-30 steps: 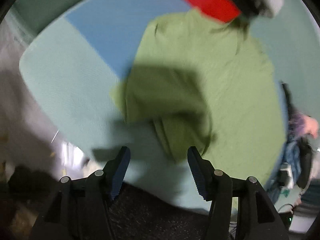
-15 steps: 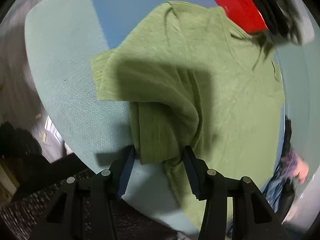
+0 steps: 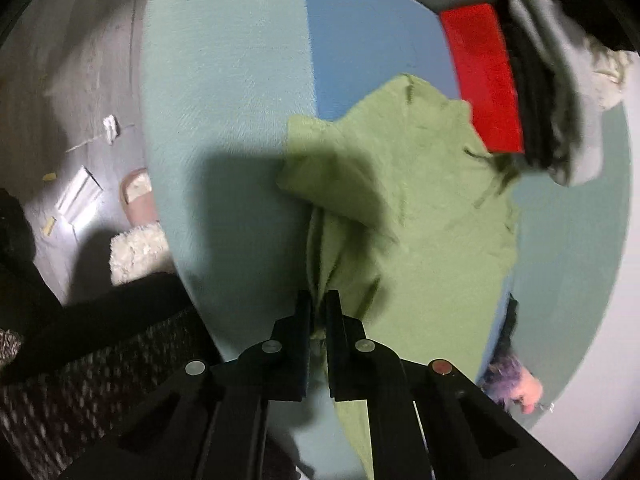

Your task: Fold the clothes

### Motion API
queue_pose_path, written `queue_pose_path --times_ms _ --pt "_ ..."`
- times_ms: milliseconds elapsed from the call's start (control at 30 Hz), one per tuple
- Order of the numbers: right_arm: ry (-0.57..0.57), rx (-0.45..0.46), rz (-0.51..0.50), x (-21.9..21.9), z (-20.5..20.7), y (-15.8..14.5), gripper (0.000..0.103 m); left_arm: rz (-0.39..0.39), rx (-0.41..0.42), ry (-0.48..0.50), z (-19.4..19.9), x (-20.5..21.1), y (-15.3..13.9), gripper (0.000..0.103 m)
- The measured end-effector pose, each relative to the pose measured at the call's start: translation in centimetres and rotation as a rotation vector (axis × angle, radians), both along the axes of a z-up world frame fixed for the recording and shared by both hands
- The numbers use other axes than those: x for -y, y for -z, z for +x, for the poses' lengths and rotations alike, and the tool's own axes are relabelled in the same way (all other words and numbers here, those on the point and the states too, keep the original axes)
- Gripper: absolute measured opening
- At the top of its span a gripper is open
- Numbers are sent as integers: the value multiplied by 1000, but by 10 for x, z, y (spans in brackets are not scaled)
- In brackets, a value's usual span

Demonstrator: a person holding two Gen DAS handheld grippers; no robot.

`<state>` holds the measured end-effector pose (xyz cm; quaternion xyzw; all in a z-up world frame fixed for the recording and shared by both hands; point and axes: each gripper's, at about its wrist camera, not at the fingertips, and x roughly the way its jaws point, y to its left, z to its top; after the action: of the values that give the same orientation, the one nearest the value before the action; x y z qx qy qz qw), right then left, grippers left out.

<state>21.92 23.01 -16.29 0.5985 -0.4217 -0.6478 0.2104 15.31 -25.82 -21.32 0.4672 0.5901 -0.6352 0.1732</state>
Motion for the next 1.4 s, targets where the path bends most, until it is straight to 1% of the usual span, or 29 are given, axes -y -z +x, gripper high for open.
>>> queue_pose_path --times_ms 100,167,267,333,400,500,567,633,733,800,867,933,1000,1033,1067,1133,1167,1200,1233,1300,1367,1400 --pt "-25 -5 -15 1 11 -5 9 18 -62 -14 8 7 -14 6" --pt "-59 12 -6 5 20 -6 8 29 -110 -28 18 13 -27 6" --pt "-168 56 25 22 42 -3 8 3 -152 -38 38 19 -42 6" --pt "-246 91 24 33 58 0 7 -19 -160 -52 50 28 -47 6" --pt "-284 108 0 38 65 0 7 -37 -161 -70 62 34 -56 6" --pt "-329 96 7 41 69 -6 7 -69 -161 -80 79 45 -70 6" --pt "-340 97 12 42 68 -7 7 -83 -165 -75 85 50 -79 6" --pt "-322 95 15 38 61 -8 7 -122 -176 -69 84 51 -93 4" --pt "-244 52 22 21 34 -15 7 -228 -212 -56 62 48 -125 2" --pt "-190 22 27 8 16 -19 7 -303 -252 -26 32 41 -151 2" --pt "-135 -9 32 -4 -3 -24 7 -360 -277 38 -11 28 -171 2" --pt "-49 -51 45 -28 -31 -29 7 -364 -281 93 -47 16 -174 2" --pt "12 -68 63 -43 -54 -30 7 -326 -266 163 -77 -1 -167 2" --pt "24 -69 63 -47 -62 -29 7 -306 -254 202 -89 -10 -161 1" --pt "30 -64 62 -47 -67 -29 7 -287 -212 253 -99 -22 -150 2" --pt "22 -51 52 -45 -76 -26 7 -234 -129 303 -104 -34 -126 4" --pt "14 -45 48 -43 -80 -24 7 -185 -70 317 -103 -39 -106 8" --pt "0 -38 45 -39 -84 -22 8 -133 -16 296 -96 -42 -87 16" --pt "-3 -29 44 -34 -87 -19 8 -87 17 252 -86 -44 -71 23" --pt "-16 -9 37 -29 -95 -11 8 4 80 165 -67 -48 -39 49" --pt "-25 7 35 -25 -100 -4 8 53 89 97 -52 -51 -24 54" --pt "-27 14 32 -26 -101 -1 8 54 95 66 -45 -53 -21 54"
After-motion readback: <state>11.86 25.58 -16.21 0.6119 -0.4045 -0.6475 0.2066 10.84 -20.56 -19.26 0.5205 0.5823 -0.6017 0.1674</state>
